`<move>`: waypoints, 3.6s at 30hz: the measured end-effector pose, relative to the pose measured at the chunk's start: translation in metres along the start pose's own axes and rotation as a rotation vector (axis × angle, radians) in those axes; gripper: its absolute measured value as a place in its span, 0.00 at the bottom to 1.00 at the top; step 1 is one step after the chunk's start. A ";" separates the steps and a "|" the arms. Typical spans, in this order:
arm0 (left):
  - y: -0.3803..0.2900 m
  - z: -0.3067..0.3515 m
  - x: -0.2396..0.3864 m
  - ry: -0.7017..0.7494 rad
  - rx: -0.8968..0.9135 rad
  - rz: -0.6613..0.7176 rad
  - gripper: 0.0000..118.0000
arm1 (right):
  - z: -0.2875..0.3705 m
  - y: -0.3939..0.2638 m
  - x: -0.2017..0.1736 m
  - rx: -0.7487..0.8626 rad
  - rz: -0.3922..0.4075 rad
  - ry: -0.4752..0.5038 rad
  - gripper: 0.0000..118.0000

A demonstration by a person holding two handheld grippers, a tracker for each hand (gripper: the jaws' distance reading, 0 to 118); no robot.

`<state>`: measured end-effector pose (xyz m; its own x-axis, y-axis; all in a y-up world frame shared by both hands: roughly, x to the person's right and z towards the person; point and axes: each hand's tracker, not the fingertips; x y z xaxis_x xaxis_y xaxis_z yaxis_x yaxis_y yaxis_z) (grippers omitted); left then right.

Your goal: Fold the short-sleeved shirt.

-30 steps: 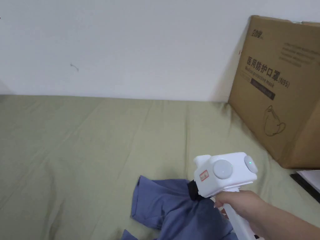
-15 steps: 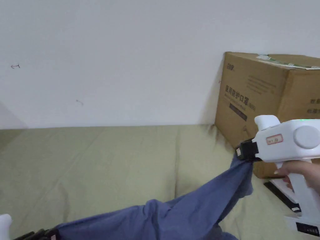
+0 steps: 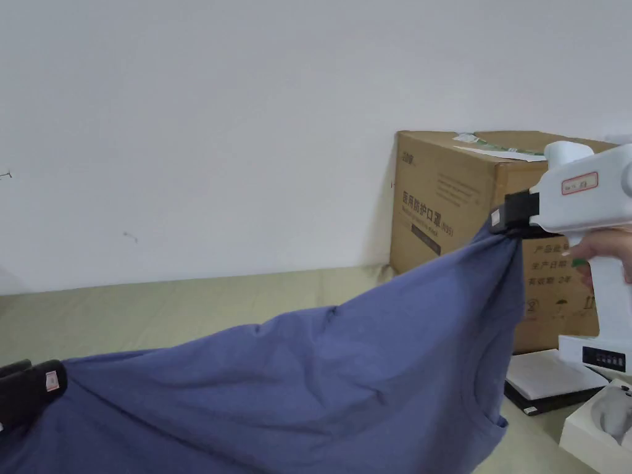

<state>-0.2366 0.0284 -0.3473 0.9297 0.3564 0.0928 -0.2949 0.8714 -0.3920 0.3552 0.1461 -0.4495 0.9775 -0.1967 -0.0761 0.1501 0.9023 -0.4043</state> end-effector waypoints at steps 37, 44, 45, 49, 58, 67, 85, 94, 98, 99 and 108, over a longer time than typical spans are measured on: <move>0.017 -0.245 -0.041 0.071 -0.112 -0.031 0.06 | -0.192 0.012 -0.007 0.047 0.109 -0.113 0.02; -0.103 -0.230 -0.056 -0.014 -0.375 -0.143 0.06 | -0.168 -0.186 0.041 -0.223 -0.012 -0.162 0.02; -0.115 -0.220 -0.055 -0.029 -0.391 -0.188 0.07 | -0.156 -0.209 0.045 -0.244 -0.008 -0.174 0.02; -0.152 -0.171 -0.055 -0.107 -0.505 -0.240 0.06 | -0.093 -0.284 0.059 -0.294 0.027 -0.174 0.02; -0.185 -0.079 -0.075 -0.122 -0.629 -0.224 0.06 | 0.027 -0.321 0.096 -0.290 -0.137 -0.250 0.02; -0.207 -0.071 -0.066 -0.049 -0.690 -0.233 0.23 | -0.005 -0.352 0.094 -0.465 -0.106 -0.310 0.16; -0.150 0.056 -0.022 0.085 0.021 0.129 0.00 | 0.072 -0.300 -0.070 0.145 -0.005 -0.009 0.01; -0.109 0.019 -0.062 0.173 -0.230 0.134 0.00 | 0.067 -0.289 -0.109 0.138 0.070 0.082 0.00; -0.111 -0.060 -0.108 0.228 -0.510 0.161 0.00 | 0.061 -0.291 -0.114 0.134 0.177 0.086 0.00; -0.115 -0.077 -0.117 0.258 -0.546 0.145 0.00 | 0.059 -0.292 -0.115 0.127 0.184 0.088 0.00; -0.169 -0.180 -0.163 0.342 -0.675 0.134 0.98 | 0.030 -0.308 -0.110 0.030 0.217 0.116 0.00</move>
<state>-0.2989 -0.2374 -0.4615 0.9445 0.2246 -0.2398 -0.3131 0.3945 -0.8639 0.2056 -0.0983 -0.2895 0.9641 -0.0376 -0.2629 -0.0559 0.9390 -0.3395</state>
